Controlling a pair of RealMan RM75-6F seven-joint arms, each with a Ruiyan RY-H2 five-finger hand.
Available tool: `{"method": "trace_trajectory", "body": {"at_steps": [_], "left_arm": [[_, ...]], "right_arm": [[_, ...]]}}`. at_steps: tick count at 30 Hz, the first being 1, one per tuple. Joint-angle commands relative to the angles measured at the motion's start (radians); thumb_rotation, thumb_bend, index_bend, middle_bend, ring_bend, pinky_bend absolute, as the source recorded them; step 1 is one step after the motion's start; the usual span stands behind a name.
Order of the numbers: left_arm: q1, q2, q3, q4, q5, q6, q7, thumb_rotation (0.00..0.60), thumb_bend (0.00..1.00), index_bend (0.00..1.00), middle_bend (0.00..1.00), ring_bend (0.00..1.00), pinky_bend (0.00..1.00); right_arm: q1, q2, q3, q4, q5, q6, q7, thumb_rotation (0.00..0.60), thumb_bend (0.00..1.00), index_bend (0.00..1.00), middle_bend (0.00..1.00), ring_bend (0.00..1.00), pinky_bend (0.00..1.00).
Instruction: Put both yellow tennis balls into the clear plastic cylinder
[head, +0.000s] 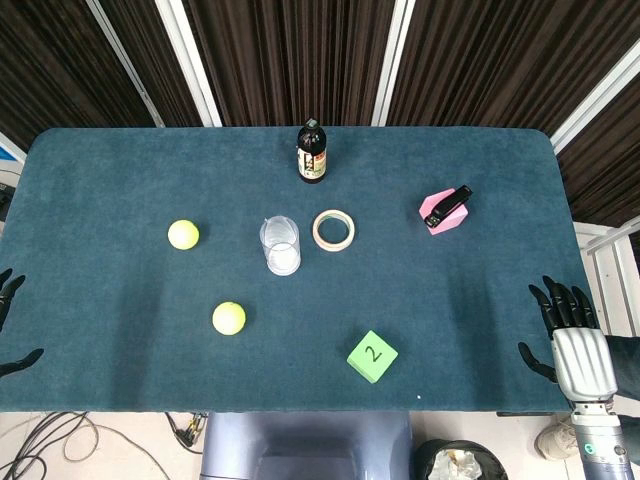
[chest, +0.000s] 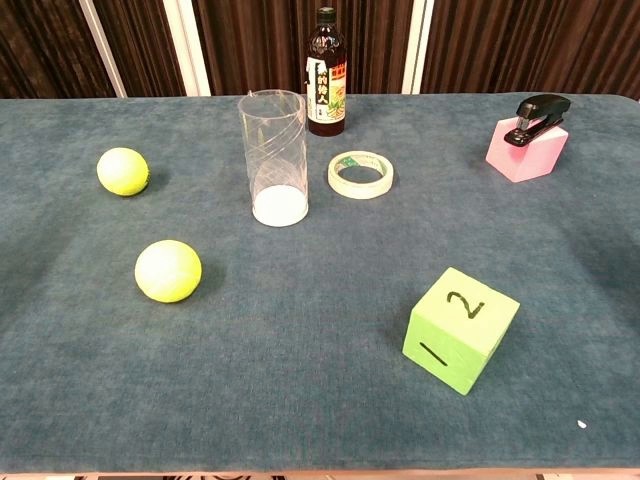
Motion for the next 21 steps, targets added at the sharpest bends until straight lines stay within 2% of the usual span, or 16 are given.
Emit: {"method": "trace_trajectory", "body": {"at_steps": [1,11,21], "left_arm": [[0.001,0.001,0.0,0.0,0.0,0.001,-0.002,0.6,0.0,0.06,0.0,0.0,0.07],[0.004,0.007,-0.003,-0.001,0.002,0.009,-0.017,0.6,0.0,0.06,0.0,0.0,0.07],[-0.003,-0.003,-0.023,0.051,-0.014,0.009,-0.083,0.6,0.0,0.06,0.0,0.0,0.07]], "right_arm": [[0.0,0.001,0.0,-0.001,0.0,0.001,-0.001,0.6,0.35,0.11,0.03,0.06,0.01],[-0.002,0.004,-0.001,-0.007,-0.004,0.004,-0.006,0.6,0.35,0.11,0.03,0.06,0.01],[-0.004,0.007,0.001,-0.008,0.0,0.006,-0.012,0.6,0.35,0.11,0.03,0.06,0.01]]}}
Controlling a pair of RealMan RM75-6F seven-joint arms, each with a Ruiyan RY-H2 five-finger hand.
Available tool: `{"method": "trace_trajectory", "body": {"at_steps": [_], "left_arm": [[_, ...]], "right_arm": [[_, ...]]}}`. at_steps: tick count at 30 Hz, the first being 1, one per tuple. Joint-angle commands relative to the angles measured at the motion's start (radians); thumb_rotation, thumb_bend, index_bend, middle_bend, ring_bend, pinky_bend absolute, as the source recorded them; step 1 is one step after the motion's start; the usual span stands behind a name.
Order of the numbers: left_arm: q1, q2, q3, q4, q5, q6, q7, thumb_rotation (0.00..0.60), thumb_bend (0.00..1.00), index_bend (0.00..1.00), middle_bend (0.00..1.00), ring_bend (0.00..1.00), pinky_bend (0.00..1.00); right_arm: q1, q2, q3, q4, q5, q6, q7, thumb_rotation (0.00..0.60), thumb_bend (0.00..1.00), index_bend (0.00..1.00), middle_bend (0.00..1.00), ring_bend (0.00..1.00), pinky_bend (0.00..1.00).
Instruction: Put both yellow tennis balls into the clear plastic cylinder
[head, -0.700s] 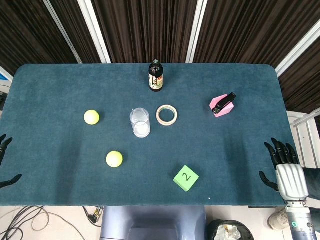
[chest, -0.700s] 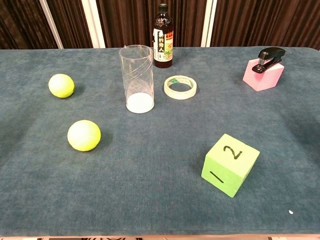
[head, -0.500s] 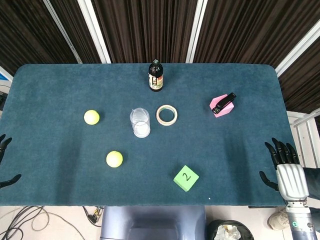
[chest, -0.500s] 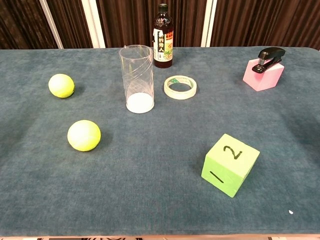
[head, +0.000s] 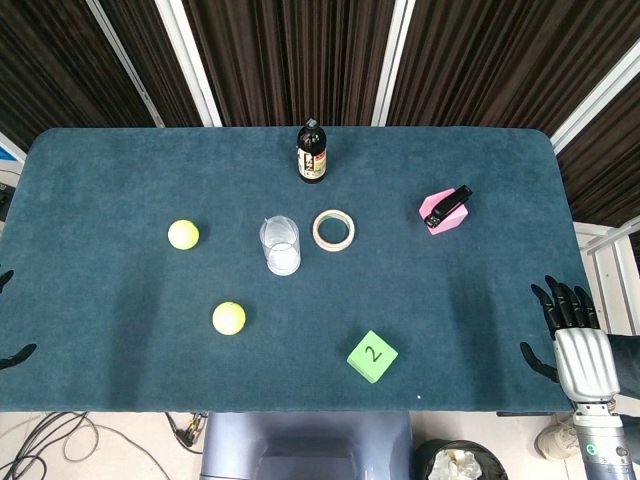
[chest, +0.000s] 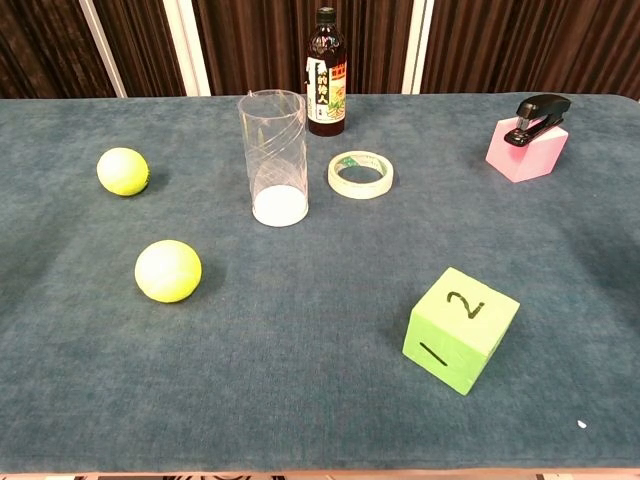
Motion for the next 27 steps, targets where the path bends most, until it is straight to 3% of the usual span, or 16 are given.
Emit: {"method": "trace_trajectory", "body": {"at_steps": [1,9,12,17,21,27], "left_arm": [[-0.002,-0.004,-0.007,0.013,-0.006,-0.001,-0.019,0.6,0.0,0.06,0.0,0.0,0.07],[-0.052,0.016,-0.043,0.029,-0.001,-0.032,-0.026,0.6,0.0,0.06,0.0,0.0,0.06],[-0.132,0.055,-0.065,0.004,-0.006,-0.143,-0.005,0.6,0.0,0.06,0.0,0.0,0.0],[-0.244,0.106,-0.095,-0.09,-0.062,-0.317,0.111,0.6,0.0,0.06,0.0,0.0,0.04],[-0.322,0.074,-0.116,-0.124,-0.124,-0.419,0.224,0.6,0.0,0.06,0.0,0.0,0.07],[-0.437,-0.013,-0.131,-0.055,-0.288,-0.584,0.381,0.6,0.0,0.05,0.0,0.0,0.1]], "right_arm": [[0.0,-0.001,0.001,0.001,0.003,0.0,-0.003,0.6,0.35,0.11,0.03,0.06,0.01],[-0.003,0.001,0.003,-0.003,0.017,-0.006,-0.009,0.6,0.35,0.11,0.03,0.06,0.01],[-0.001,-0.001,0.002,-0.003,0.017,-0.01,-0.015,0.6,0.35,0.11,0.03,0.06,0.01],[-0.001,-0.011,0.001,-0.002,0.018,-0.01,-0.032,0.6,0.35,0.11,0.03,0.06,0.01],[-0.001,-0.013,0.003,0.001,0.028,-0.016,-0.035,0.6,0.35,0.11,0.03,0.06,0.01],[-0.006,-0.006,0.01,0.0,0.035,-0.005,-0.019,0.6,0.35,0.11,0.03,0.06,0.01]]}}
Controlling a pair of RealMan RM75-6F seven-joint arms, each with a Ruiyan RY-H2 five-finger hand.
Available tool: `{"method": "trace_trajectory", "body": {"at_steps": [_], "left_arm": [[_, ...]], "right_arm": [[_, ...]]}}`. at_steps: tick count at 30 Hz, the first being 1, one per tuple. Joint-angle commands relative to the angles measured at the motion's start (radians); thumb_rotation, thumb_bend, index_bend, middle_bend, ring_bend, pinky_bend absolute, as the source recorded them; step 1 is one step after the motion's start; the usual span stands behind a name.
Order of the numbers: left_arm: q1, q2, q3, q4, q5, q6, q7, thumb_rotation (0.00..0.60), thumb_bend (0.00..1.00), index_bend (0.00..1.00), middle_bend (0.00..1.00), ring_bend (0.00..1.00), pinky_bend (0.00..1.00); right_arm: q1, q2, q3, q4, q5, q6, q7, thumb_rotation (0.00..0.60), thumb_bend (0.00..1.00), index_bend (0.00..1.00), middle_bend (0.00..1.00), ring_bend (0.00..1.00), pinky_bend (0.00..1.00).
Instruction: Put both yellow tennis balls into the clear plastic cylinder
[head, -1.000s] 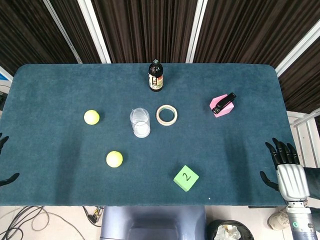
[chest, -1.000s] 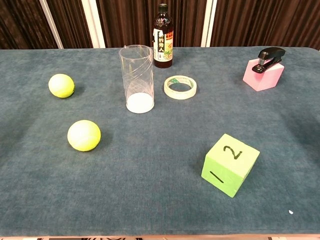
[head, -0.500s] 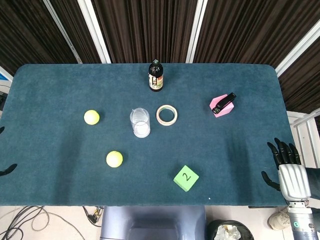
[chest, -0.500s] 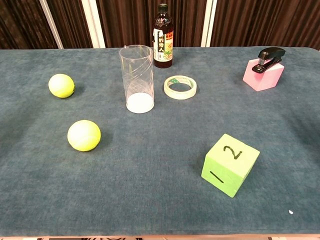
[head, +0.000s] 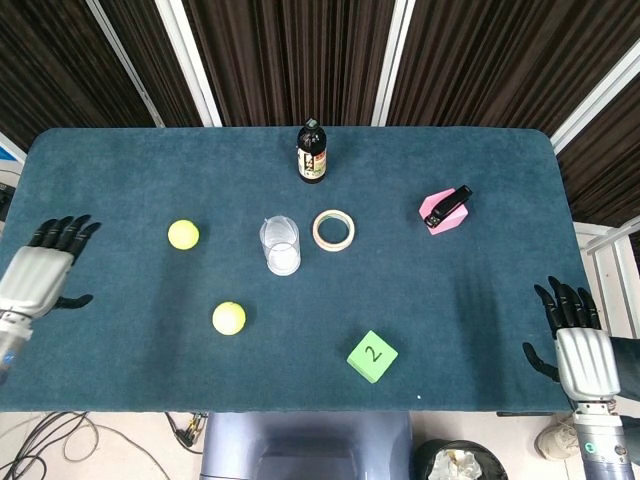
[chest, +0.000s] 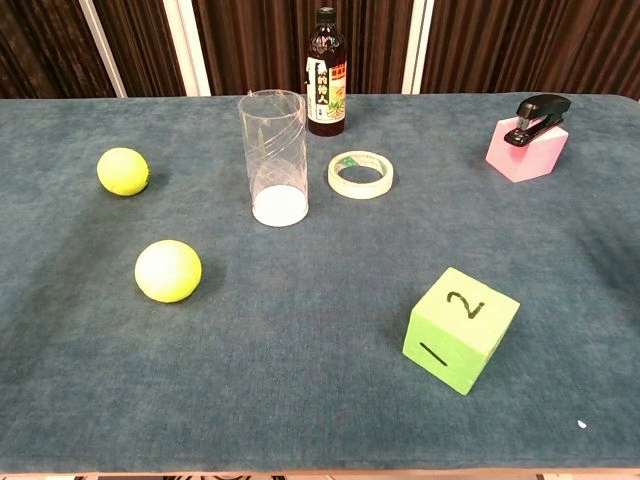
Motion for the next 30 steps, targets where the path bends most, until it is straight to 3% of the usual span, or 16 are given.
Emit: {"method": "trace_trajectory", "body": {"at_steps": [1,14,23,30], "left_arm": [[-0.108,-0.083,-0.021,0.054,-0.155,-0.126,0.158,0.6,0.0,0.05,0.0,0.0,0.11],[-0.306,-0.333,-0.063,0.352,-0.41,-0.316,0.219,0.6,0.0,0.06,0.0,0.0,0.11],[-0.391,-0.456,-0.05,0.486,-0.406,-0.336,0.237,0.6,0.0,0.06,0.0,0.0,0.12],[-0.444,-0.545,-0.04,0.58,-0.466,-0.371,0.272,0.6,0.01,0.09,0.06,0.01,0.21]], "right_arm": [[-0.003,0.004,0.004,0.001,0.003,0.006,0.007,0.6,0.35,0.11,0.03,0.06,0.01],[-0.011,0.009,0.011,-0.003,0.012,0.019,0.003,0.6,0.35,0.11,0.03,0.06,0.01],[-0.011,0.008,0.017,0.005,0.029,0.012,-0.006,0.6,0.35,0.11,0.03,0.06,0.01],[-0.009,0.002,0.017,0.01,0.033,0.006,-0.016,0.6,0.35,0.11,0.03,0.06,0.01]]}}
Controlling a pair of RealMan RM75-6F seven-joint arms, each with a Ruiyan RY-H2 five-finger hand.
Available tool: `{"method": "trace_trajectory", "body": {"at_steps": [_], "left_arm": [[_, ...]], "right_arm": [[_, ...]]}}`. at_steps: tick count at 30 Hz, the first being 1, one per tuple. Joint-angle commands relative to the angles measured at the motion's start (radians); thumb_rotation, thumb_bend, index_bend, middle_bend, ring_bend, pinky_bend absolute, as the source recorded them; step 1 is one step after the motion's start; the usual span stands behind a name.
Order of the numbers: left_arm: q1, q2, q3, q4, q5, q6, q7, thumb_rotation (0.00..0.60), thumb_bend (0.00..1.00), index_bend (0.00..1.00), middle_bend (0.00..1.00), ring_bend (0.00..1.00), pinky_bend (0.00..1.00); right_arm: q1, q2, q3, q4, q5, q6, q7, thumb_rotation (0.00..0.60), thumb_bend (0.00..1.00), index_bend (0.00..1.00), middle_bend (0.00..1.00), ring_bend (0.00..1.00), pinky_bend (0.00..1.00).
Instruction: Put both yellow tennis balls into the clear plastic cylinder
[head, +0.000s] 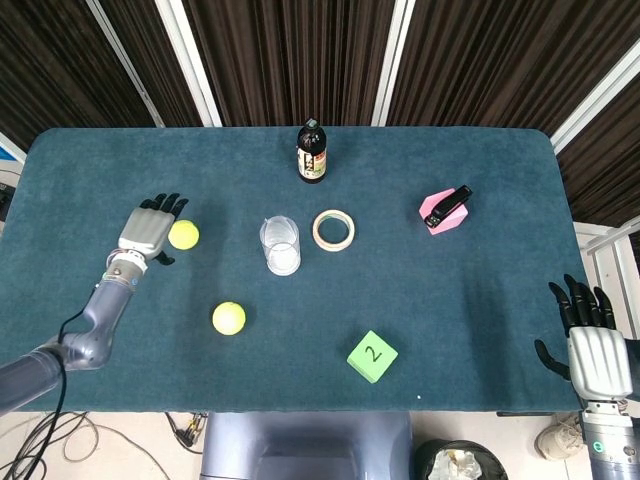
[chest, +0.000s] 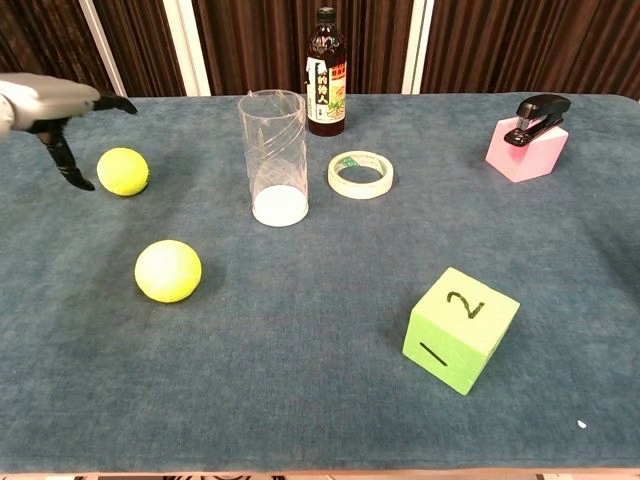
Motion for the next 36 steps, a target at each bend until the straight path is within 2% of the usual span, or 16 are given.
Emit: {"method": "trace_trajectory", "body": {"at_steps": [1,11,18,25,30,36], "left_arm": [[-0.025,-0.042,0.005,0.039,-0.028,-0.016,0.012,0.6,0.02,0.09,0.07,0.02,0.22],[-0.061,-0.125,0.029,0.143,-0.069,-0.045,0.043,0.6,0.05,0.12,0.11,0.05,0.24],[-0.071,-0.161,0.041,0.199,-0.062,-0.05,0.039,0.6,0.19,0.19,0.27,0.2,0.41],[-0.071,-0.187,0.049,0.233,-0.049,-0.027,0.046,0.6,0.28,0.25,0.38,0.29,0.52],[-0.066,-0.191,0.043,0.235,-0.028,-0.006,0.025,0.6,0.3,0.29,0.42,0.33,0.56],[-0.056,-0.153,0.033,0.182,-0.016,0.019,0.013,0.6,0.32,0.34,0.47,0.38,0.61]], "right_arm": [[0.0,-0.001,0.001,0.001,0.002,0.001,-0.002,0.6,0.35,0.11,0.03,0.06,0.01],[0.0,-0.004,0.002,0.001,0.006,-0.002,-0.001,0.6,0.35,0.11,0.03,0.06,0.01],[-0.001,-0.006,0.005,0.001,0.011,-0.001,-0.002,0.6,0.35,0.11,0.03,0.06,0.01],[-0.002,-0.005,0.006,-0.002,0.014,-0.002,0.002,0.6,0.35,0.11,0.03,0.06,0.01],[-0.004,-0.005,0.01,-0.007,0.022,0.0,0.002,0.6,0.35,0.11,0.03,0.06,0.01],[-0.005,-0.003,0.013,-0.014,0.024,0.002,0.004,0.6,0.35,0.11,0.03,0.06,0.01]]}}
